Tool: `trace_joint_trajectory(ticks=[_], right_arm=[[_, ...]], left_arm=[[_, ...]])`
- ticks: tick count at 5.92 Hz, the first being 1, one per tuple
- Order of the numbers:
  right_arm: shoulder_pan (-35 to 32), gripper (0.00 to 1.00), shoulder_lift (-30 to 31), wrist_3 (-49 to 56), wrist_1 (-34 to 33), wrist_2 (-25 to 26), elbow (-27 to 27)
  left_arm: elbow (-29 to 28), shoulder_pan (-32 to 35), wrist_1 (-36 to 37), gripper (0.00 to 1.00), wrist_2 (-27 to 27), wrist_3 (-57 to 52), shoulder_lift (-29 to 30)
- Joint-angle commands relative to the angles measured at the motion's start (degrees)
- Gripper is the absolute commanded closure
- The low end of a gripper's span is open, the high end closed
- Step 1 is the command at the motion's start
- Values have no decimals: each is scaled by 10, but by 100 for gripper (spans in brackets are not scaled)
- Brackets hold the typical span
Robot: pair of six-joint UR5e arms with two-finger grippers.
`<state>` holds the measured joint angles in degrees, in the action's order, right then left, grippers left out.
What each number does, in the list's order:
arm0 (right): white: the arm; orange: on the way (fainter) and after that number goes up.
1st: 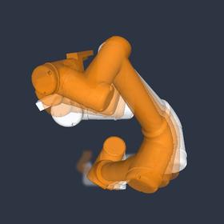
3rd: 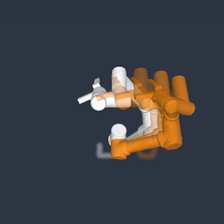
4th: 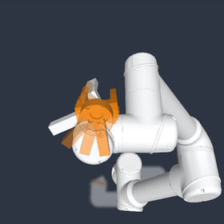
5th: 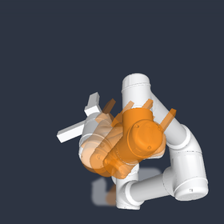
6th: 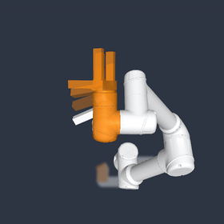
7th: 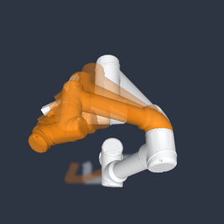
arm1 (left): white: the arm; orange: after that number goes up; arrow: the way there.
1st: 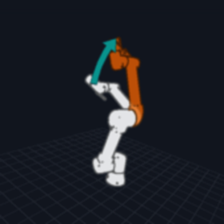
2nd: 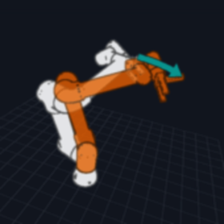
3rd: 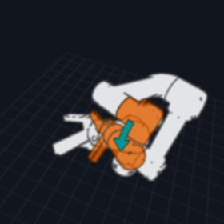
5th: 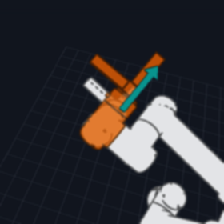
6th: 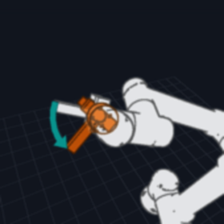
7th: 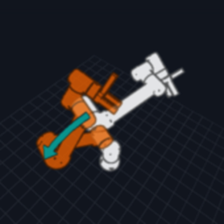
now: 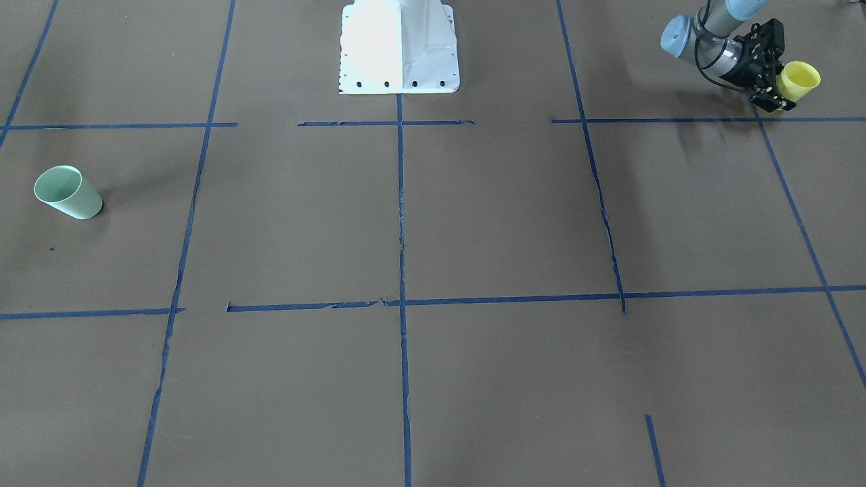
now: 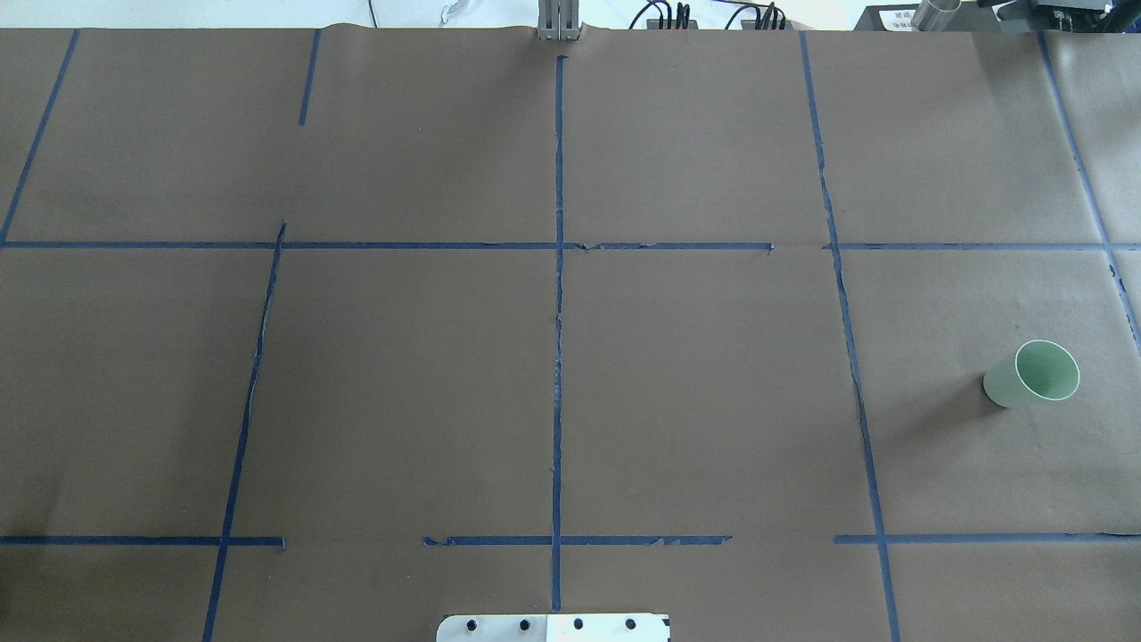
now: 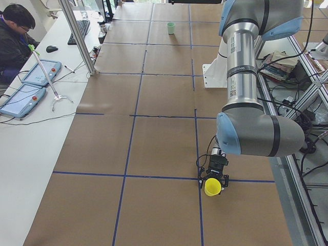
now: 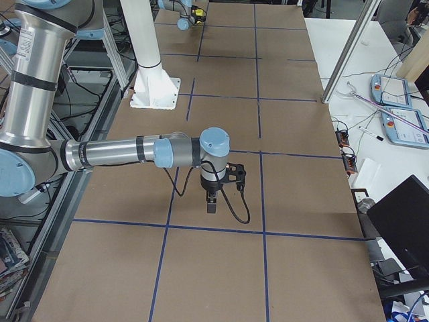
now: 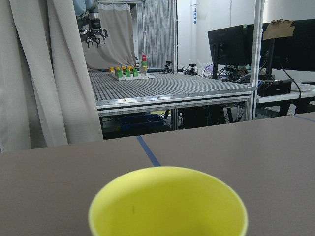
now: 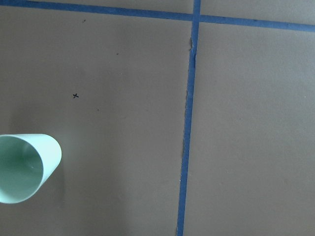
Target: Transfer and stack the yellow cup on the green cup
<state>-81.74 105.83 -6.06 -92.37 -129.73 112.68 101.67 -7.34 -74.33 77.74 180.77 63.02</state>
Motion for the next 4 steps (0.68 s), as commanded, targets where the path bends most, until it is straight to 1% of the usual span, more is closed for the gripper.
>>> trace_joint_trajectory(ticks=[1,2,3,4], right_arm=[[0,0,0,0,0,0,0],[0,0,0,0,0,0,0],[0,0,0,0,0,0,0],[0,0,-1,-1,0,0,1]], left_arm=[[-21,0,-19,12,0,0,-1],[-20,1,-18,35,-1,1,-2],[-16,6,-15,47,-1,-1,-4],[7,7,-13,53,-1,-8,-29]])
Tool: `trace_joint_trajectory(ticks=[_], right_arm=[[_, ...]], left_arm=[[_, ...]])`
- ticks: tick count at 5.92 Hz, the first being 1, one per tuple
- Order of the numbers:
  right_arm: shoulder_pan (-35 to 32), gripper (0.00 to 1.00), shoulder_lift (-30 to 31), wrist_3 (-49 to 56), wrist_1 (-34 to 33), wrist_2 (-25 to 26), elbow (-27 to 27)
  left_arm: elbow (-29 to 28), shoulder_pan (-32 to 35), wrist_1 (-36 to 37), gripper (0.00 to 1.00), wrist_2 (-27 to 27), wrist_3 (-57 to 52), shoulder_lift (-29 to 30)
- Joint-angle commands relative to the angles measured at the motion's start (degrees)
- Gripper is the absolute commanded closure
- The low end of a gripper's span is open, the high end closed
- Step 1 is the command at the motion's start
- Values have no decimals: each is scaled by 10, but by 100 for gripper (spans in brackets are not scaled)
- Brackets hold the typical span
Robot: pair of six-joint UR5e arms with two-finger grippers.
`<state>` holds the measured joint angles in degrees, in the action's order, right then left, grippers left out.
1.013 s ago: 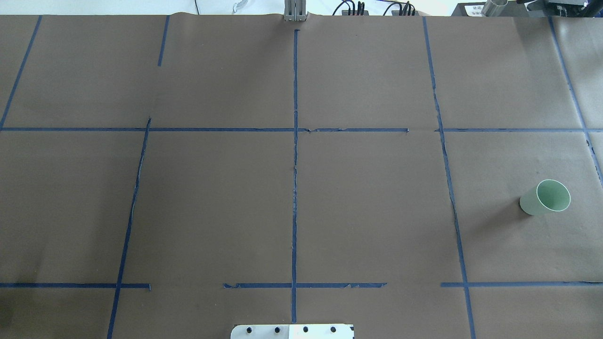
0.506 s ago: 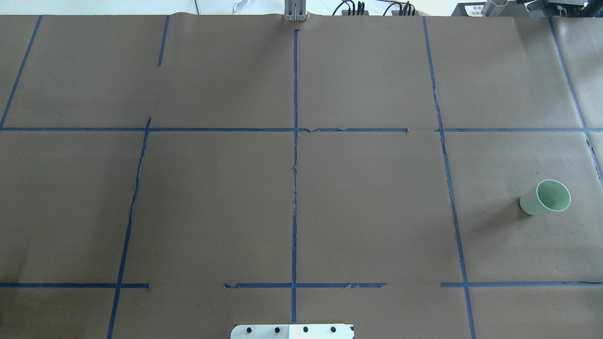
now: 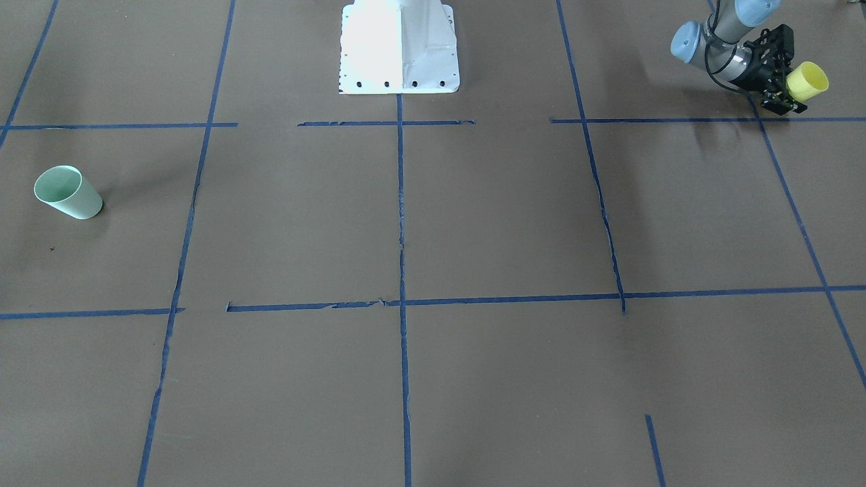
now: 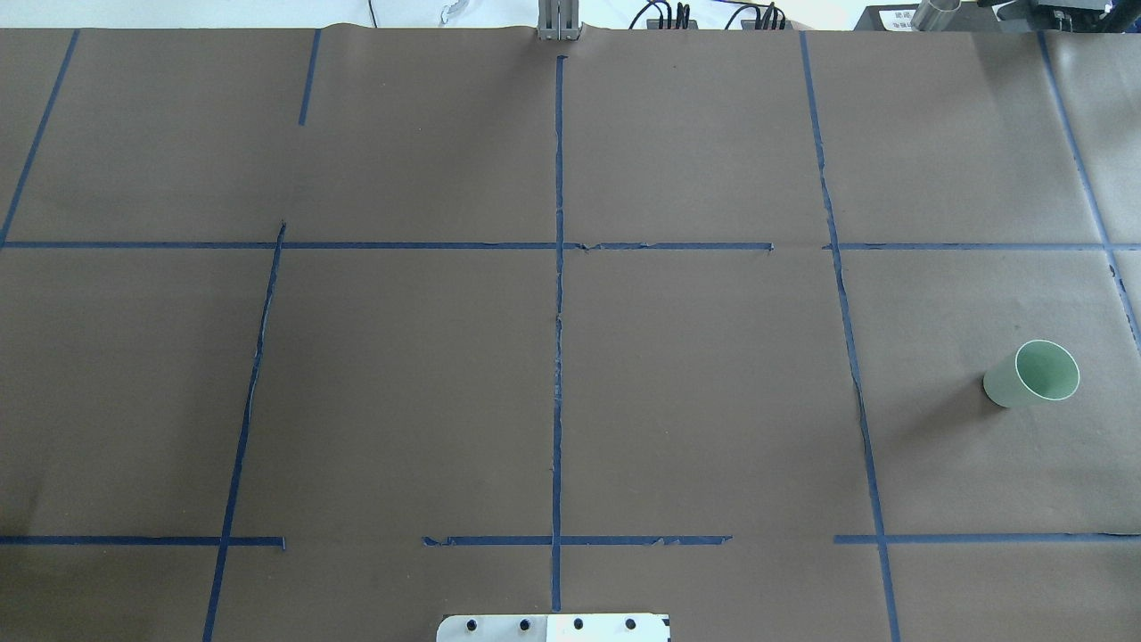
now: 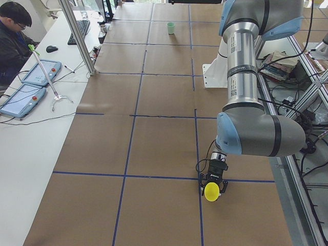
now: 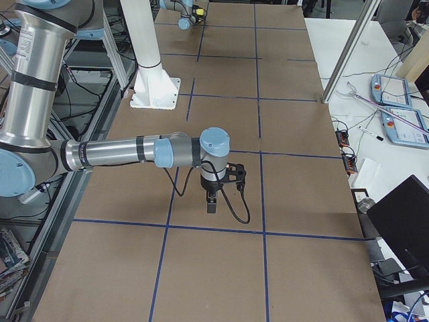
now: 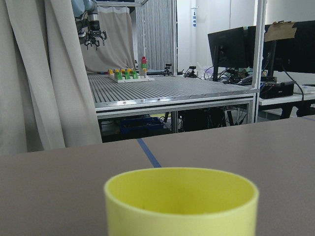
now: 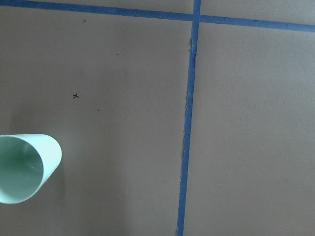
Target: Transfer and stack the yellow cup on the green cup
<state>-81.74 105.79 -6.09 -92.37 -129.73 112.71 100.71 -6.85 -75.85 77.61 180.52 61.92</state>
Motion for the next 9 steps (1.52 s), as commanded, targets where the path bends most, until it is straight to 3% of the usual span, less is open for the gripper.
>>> trace_joint_trajectory(ticks=[1,2,3,5,6,7,9], right_arm=[[0,0,0,-1,-1,0,1],[0,0,0,-1,-1,0,0],[0,0,0,-1,-1,0,-1],[0,0,-1,-1,-2,-1,-2],[0,0,-1,-1,-2,-1,-2],[0,0,-1,-1,-2,-2,-2],[0,0,0,-2,-3,-3,-3]], left_arm=[[21,12,1,52,-3,-28,-41],[19,52,-2,52,-13,-79,-46],[19,130,-14,52,-99,-157,-35],[5,329,-121,51,-230,-378,14],[-11,384,-186,51,-233,-465,16],[-19,461,-301,51,-233,-622,33],[-116,604,-505,51,-229,-913,122]])
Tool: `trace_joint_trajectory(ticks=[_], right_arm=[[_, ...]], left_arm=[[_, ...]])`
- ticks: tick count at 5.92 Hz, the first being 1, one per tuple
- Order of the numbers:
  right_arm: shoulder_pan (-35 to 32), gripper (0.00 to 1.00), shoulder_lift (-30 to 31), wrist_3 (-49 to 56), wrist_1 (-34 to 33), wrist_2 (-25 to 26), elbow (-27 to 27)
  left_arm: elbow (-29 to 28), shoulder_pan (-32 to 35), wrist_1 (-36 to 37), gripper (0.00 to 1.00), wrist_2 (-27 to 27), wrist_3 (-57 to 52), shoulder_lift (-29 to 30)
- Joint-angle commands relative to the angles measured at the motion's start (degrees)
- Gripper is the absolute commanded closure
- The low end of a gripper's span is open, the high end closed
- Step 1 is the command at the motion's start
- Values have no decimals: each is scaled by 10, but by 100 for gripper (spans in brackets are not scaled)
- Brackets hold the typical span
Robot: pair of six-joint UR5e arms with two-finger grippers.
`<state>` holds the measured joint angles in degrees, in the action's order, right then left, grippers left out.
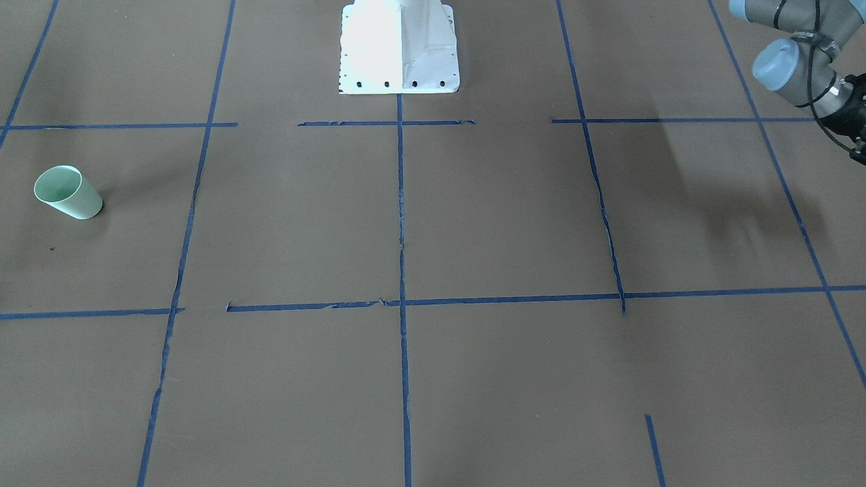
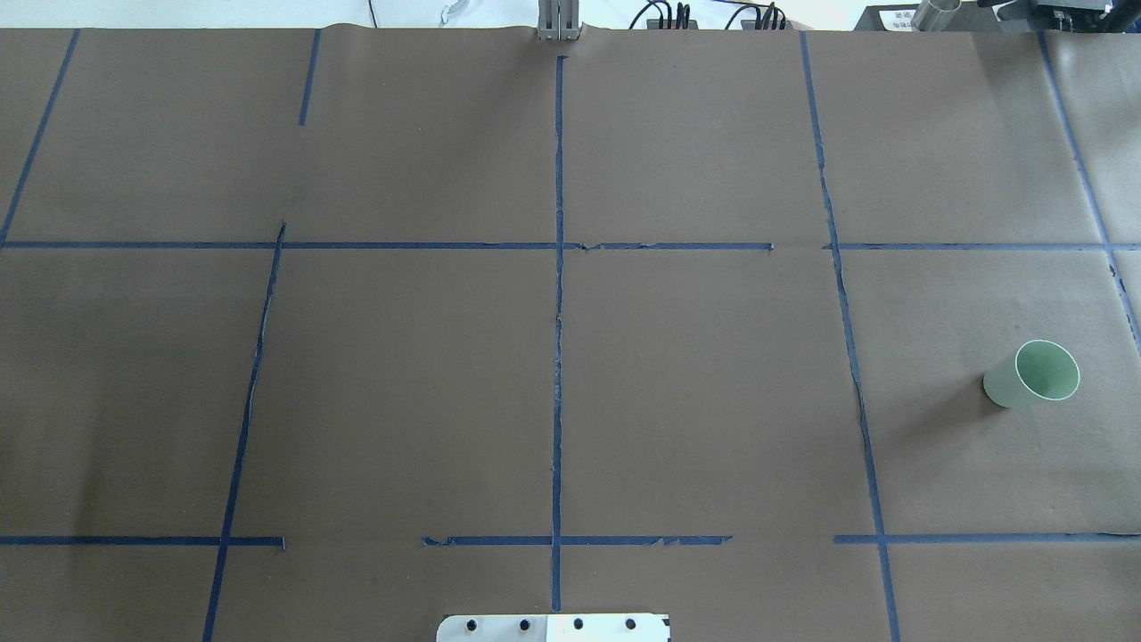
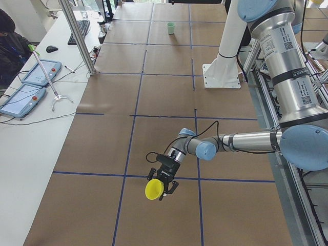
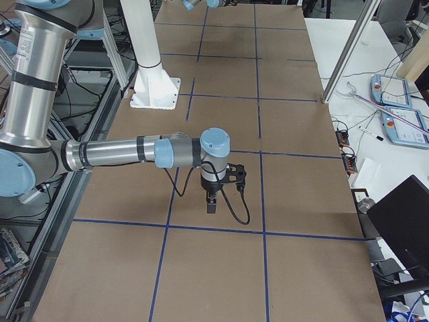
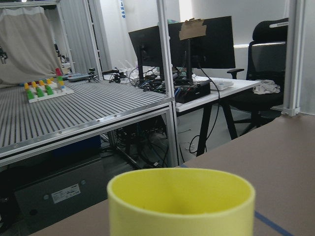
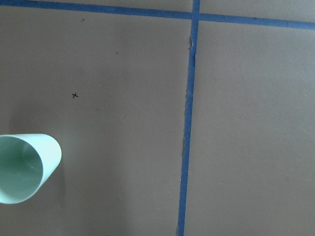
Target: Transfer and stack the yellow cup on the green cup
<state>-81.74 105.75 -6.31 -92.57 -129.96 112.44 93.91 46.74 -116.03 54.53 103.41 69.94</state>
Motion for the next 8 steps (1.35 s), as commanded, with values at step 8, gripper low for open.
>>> trace_joint_trajectory(ticks=[8], right_arm=[[0,0,-28,-5,46,-43,2]], left_arm=[[-72,125,-366,60,276,-645,415]])
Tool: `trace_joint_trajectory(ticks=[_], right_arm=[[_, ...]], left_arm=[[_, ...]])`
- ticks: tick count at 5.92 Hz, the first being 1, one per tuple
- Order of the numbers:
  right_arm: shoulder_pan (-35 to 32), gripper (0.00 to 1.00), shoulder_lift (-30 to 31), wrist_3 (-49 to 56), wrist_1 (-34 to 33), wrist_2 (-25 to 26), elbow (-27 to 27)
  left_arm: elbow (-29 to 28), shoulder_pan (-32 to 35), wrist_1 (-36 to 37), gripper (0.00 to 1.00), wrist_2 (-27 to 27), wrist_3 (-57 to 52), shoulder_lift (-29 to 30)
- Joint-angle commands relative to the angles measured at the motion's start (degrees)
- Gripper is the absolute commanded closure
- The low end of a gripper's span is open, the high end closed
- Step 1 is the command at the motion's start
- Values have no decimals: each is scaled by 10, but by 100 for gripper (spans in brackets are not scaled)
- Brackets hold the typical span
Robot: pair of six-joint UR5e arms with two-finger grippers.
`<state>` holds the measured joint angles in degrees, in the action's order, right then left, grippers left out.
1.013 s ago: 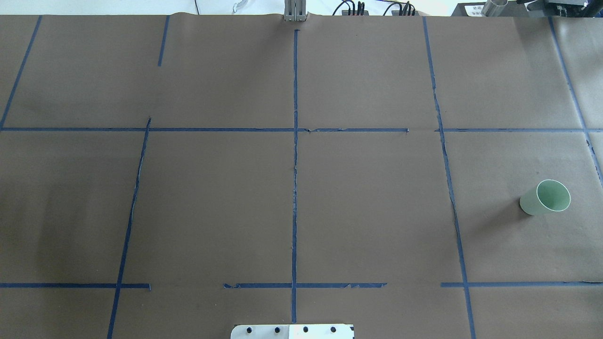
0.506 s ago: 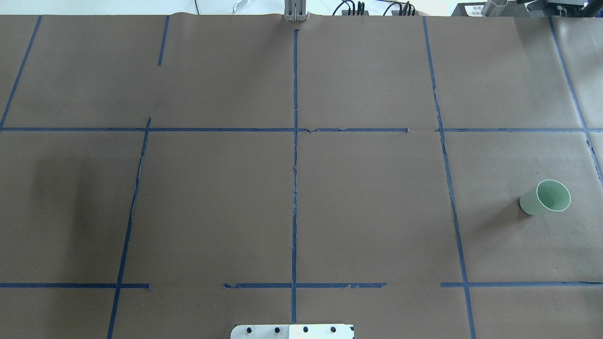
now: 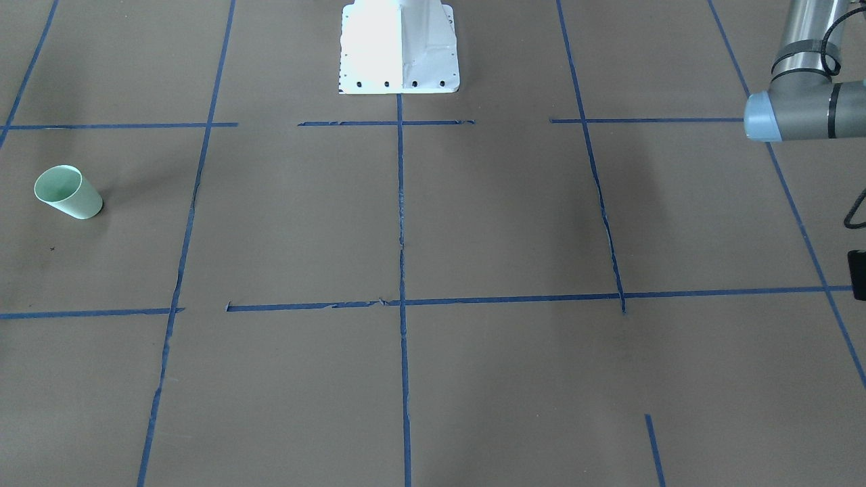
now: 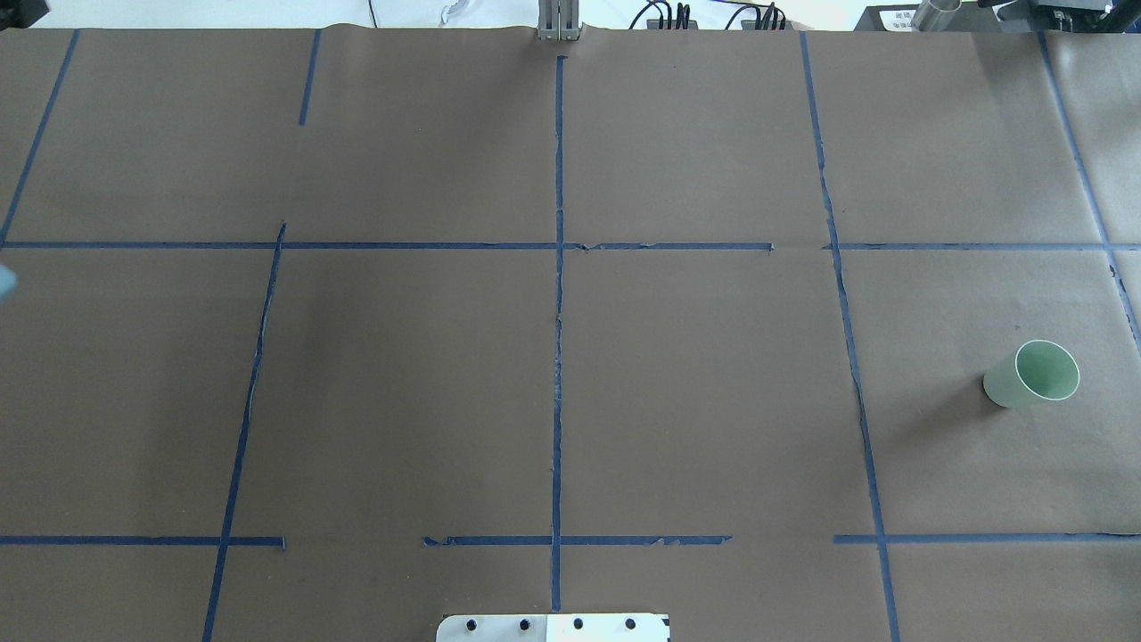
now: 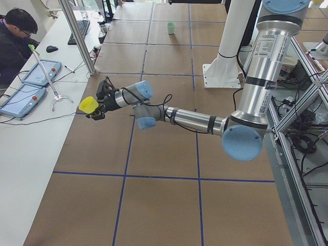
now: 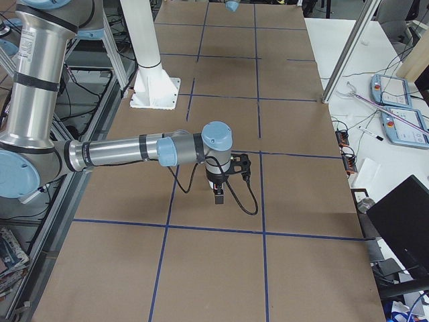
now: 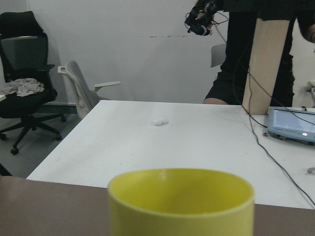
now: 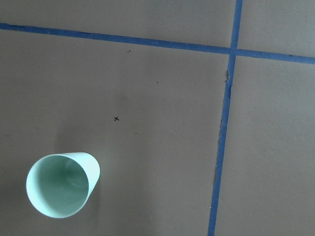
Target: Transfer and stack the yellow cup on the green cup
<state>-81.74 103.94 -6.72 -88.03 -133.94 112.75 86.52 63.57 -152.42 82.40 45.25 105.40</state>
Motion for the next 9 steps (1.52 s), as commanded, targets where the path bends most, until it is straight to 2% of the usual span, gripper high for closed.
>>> trace_joint_trajectory(ticks=[1,2,4,5,6,7,9], right_arm=[[3,0,-50,0,-7,-5,-2],[4,0,-61,-25,-8,-8,-1],[28,0,-105,-80,-11,-22,-2],[44,0,-161,-116,-62,-22,-1],[58,0,-251,-127,-169,-23,2],[82,0,-334,-160,-253,-22,2],[140,0,-426,-306,-263,-22,1]], left_arm=[[3,-97,5,60,-64,-47,100],[0,-174,20,60,-156,-25,133],[-2,-298,103,60,-382,-21,212],[-6,-343,160,60,-453,32,238],[-6,-372,288,60,-474,136,275],[-9,-407,344,60,-504,192,293],[-94,-439,346,60,-534,237,351]])
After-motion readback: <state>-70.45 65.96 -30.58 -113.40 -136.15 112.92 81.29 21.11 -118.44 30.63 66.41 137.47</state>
